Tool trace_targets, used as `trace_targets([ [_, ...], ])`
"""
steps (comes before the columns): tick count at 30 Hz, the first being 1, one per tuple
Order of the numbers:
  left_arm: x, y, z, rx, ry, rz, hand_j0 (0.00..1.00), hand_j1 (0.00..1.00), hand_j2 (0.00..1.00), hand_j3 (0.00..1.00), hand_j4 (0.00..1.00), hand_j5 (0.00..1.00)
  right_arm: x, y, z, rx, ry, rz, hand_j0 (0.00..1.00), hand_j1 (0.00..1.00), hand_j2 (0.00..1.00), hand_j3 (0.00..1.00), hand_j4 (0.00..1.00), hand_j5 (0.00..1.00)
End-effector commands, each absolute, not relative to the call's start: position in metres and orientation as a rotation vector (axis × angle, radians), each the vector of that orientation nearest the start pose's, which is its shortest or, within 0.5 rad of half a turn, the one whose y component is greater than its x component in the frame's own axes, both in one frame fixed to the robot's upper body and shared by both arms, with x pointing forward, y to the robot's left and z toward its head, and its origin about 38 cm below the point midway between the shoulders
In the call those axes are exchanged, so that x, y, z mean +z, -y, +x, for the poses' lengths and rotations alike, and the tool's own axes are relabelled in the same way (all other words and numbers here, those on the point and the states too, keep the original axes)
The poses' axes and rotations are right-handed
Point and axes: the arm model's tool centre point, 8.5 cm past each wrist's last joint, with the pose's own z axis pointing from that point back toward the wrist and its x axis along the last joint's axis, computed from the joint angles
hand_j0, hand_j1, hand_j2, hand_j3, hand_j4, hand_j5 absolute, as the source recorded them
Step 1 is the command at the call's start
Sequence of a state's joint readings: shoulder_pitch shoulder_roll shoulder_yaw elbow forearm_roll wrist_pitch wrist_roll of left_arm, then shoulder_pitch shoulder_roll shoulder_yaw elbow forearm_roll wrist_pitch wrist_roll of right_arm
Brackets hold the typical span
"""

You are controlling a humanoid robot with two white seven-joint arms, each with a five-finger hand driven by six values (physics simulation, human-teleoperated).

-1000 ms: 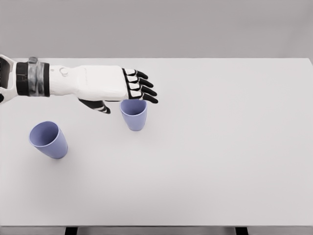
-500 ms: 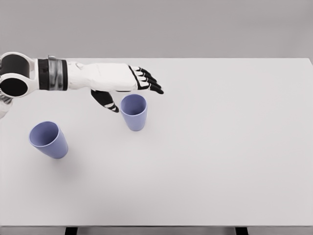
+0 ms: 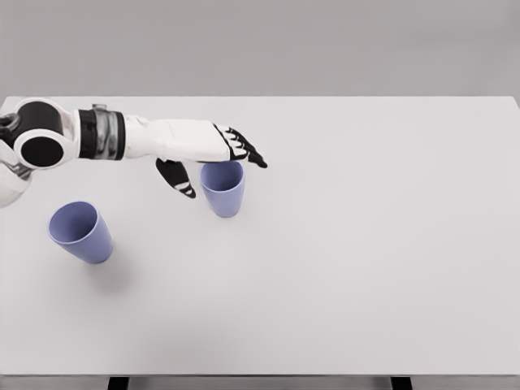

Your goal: Place the right cup on the left cup with left arm

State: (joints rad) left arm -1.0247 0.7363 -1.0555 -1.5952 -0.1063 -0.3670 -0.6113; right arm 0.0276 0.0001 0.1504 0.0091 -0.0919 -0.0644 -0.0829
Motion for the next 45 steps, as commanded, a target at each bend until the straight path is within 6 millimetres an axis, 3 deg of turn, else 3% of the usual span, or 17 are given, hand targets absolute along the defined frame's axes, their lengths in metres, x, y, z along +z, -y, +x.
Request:
trace_targets([
  [1, 0.262, -0.173, 0.434, 3.048, -1.958, -0.142, 1.00, 1.00, 1.00, 1.00, 1.00, 1.00, -0.261, 0.279, -0.014, 0.058, 0.028, -0.168, 1.00, 1.00, 1.00, 1.00, 1.00, 1.00],
  [26, 0.250, -0.158, 0.445, 3.105, -1.876, -0.141, 1.00, 1.00, 1.00, 1.00, 1.00, 1.00, -0.261, 0.279, -0.014, 0.058, 0.028, -0.168, 1.00, 1.00, 1.00, 1.00, 1.00, 1.00],
  [45, 0.232, -0.156, 0.450, 3.151, -1.727, -0.257, 1.00, 1.00, 1.00, 1.00, 1.00, 1.00, -0.261, 0.279, -0.014, 0.058, 0.028, -0.168, 1.00, 1.00, 1.00, 1.00, 1.00, 1.00],
])
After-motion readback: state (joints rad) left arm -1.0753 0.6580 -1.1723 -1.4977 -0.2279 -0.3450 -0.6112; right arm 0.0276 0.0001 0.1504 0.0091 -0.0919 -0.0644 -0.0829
